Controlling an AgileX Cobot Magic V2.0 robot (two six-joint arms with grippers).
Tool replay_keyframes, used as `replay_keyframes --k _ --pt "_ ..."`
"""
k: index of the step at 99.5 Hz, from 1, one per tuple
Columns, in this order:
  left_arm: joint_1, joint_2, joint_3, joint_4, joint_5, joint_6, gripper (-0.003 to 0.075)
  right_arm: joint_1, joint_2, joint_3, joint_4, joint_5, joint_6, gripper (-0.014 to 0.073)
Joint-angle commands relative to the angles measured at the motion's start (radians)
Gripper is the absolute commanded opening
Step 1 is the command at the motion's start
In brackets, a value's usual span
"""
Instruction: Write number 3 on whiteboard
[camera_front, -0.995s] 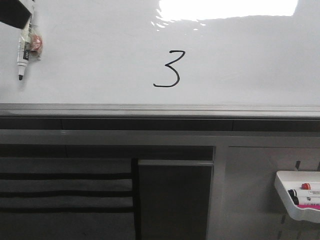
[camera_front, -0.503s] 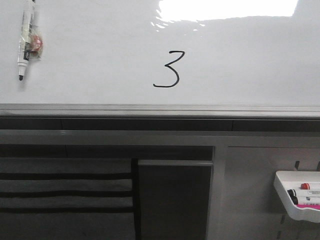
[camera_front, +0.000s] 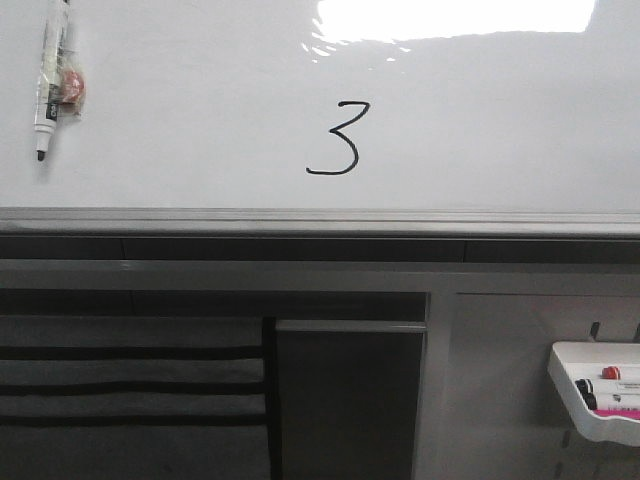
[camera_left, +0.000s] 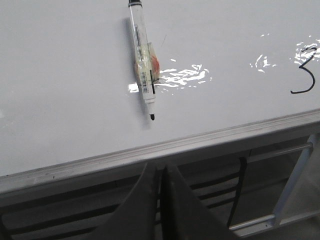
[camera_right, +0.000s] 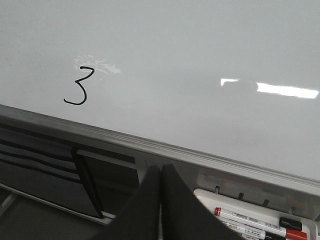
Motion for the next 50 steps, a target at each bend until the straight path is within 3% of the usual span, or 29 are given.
replay_keyframes --k 1,30,50 --pt "-0.001 0.003 -0.011 -0.019 -0.084 -0.010 -0.0020 -0.005 0.003 -0.027 -0.024 -0.082 0.000 -0.0069" --pt "-0.009 -0.077 0.031 -0.019 -0.082 -0.010 -0.0020 -0.005 0.003 -0.025 -0.024 -0.082 0.000 -0.0069" --pt "0.062 -0.319 0.149 0.038 -0.243 -0.010 -0.0020 -0.005 0.003 -0.025 -0.024 -0.082 0.000 -0.0069"
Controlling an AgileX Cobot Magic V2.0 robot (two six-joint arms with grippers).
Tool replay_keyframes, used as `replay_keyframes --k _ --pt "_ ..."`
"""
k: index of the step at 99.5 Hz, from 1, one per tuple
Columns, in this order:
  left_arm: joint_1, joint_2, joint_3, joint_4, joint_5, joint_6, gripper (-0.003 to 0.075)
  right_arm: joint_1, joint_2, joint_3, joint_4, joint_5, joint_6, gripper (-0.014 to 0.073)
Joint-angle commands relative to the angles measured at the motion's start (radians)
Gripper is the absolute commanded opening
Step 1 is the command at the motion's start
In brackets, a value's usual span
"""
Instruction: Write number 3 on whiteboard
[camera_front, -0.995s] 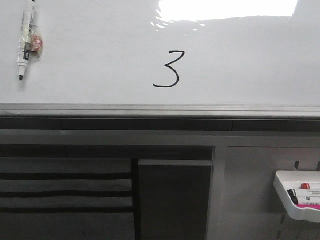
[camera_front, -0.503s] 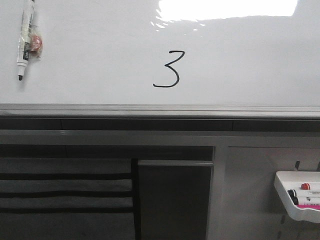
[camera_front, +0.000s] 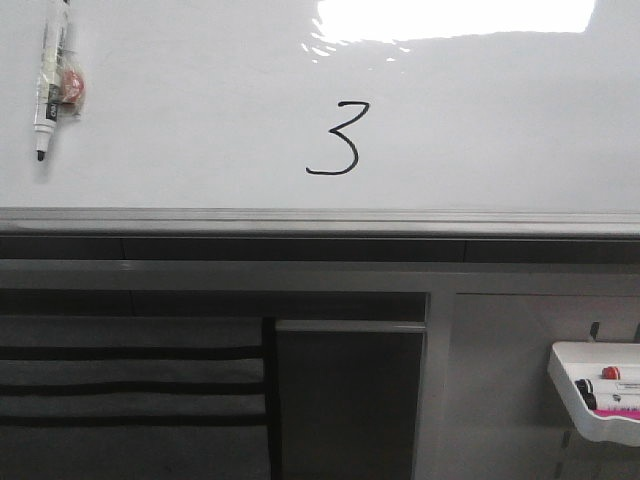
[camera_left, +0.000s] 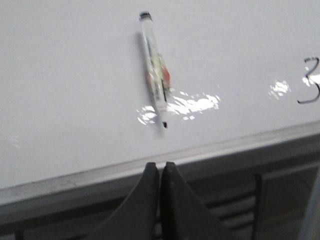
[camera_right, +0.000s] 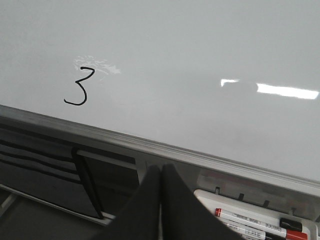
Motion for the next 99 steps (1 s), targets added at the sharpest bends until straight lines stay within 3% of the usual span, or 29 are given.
replay_keyframes --k 1,27,33,40,47,54,99 --pt "0.032 -0.090 0.025 0.001 -0.156 -0.009 -0.0020 -0.005 0.003 -0.025 -0.022 -0.079 0.000 -0.0069" --pt "0.069 -0.229 0.151 -0.005 -0.182 -0.027 -0.0020 -0.005 0.003 -0.025 -0.022 -0.079 0.000 -0.0069" --pt "0.067 -0.259 0.169 0.069 -0.182 -0.139 -0.0020 -0.005 0.003 -0.025 -0.022 -0.079 0.000 -0.0069" --pt "0.058 -0.289 0.193 0.258 -0.191 -0.336 -0.0020 -0.005 0.003 -0.025 -0.022 -0.079 0.000 -0.0069" --pt "0.055 -0.287 0.220 0.356 -0.231 -0.419 -0.0020 -0.005 0.003 -0.025 -0.022 -0.079 0.000 -0.0069" --pt "0.055 -0.287 0.260 0.329 -0.298 -0.419 -0.0020 -0.005 0.003 -0.025 -0.022 -0.079 0.000 -0.0069" --pt "0.055 -0.287 0.256 0.299 -0.247 -0.419 -0.0020 -0.005 0.003 -0.025 -0.022 -0.079 0.000 -0.0069"
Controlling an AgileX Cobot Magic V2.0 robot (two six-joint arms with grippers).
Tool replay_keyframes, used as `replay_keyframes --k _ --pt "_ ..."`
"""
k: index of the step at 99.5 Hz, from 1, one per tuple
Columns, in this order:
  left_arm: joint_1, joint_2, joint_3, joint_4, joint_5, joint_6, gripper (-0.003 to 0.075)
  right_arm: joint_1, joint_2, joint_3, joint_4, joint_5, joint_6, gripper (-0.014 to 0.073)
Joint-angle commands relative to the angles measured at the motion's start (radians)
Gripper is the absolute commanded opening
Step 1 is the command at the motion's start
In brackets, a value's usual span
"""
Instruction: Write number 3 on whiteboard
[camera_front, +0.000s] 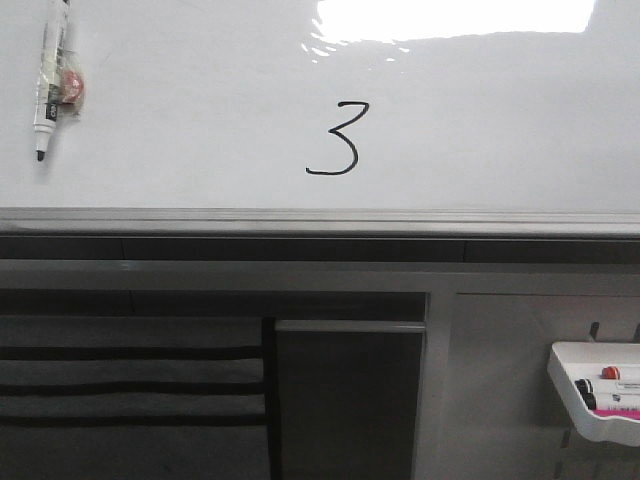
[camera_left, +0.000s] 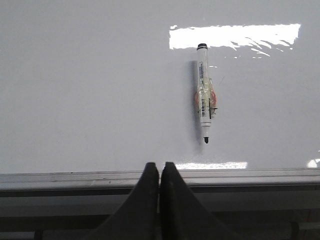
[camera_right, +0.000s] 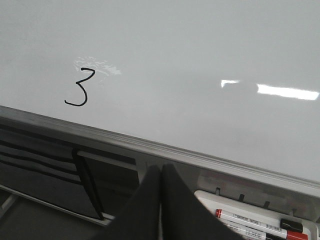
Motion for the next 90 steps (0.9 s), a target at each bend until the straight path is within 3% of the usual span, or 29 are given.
replay_keyframes --k 1,43,58,73,90 --pt "-0.008 -0.028 0.007 -0.008 -0.077 -0.011 -0.0020 -0.005 0.003 -0.027 -0.022 -0.074 -0.001 -0.0069" --pt "-0.008 -0.028 0.007 -0.008 -0.077 -0.011 -0.0020 -0.005 -0.016 -0.022 -0.022 -0.074 -0.001 -0.0069" --pt "-0.008 -0.028 0.007 -0.008 -0.077 -0.011 -0.0020 -0.094 -0.123 0.012 -0.011 -0.073 -0.001 -0.0069" --pt "-0.008 -0.028 0.007 -0.008 -0.077 -0.011 -0.0020 -0.217 -0.252 0.134 0.117 -0.176 0.031 -0.0069" --pt "-0.008 -0.028 0.007 -0.008 -0.077 -0.011 -0.0020 -0.272 -0.359 0.353 0.195 -0.370 0.031 -0.0069"
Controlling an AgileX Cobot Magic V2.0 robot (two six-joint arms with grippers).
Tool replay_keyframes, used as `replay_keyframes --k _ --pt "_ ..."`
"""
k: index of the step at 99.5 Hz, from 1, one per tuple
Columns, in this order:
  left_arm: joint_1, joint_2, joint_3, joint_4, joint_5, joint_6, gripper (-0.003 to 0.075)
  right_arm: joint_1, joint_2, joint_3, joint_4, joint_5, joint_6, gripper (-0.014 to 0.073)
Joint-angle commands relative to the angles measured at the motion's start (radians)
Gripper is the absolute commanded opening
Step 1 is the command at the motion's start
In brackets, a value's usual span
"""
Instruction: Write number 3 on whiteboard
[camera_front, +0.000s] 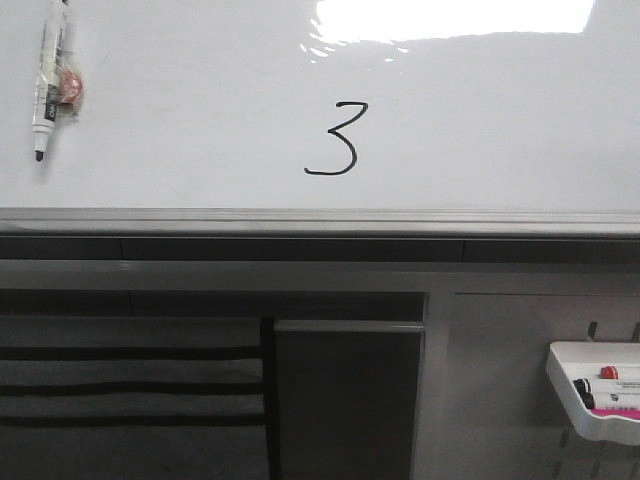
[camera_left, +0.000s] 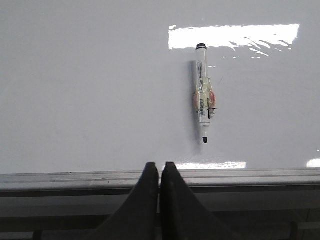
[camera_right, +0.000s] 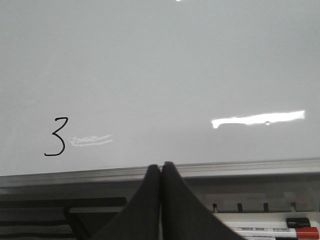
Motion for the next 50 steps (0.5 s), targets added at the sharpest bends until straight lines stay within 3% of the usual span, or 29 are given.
replay_keyframes --k 1,20,26,50 --pt "-0.008 -0.028 0.007 -0.008 -0.077 -0.011 -0.0020 -0.024 -0.027 0.073 0.031 -0.189 0.000 -0.0069" --pt "-0.008 -0.028 0.007 -0.008 -0.077 -0.011 -0.0020 -0.044 -0.076 0.285 0.033 -0.465 0.000 -0.0069" --pt "-0.008 -0.028 0.007 -0.008 -0.077 -0.011 -0.0020 -0.045 -0.076 0.276 0.033 -0.409 0.000 -0.0069" --pt "-0.008 -0.028 0.007 -0.008 -0.077 -0.011 -0.0020 -0.055 -0.076 0.283 0.031 -0.420 0.000 -0.0069"
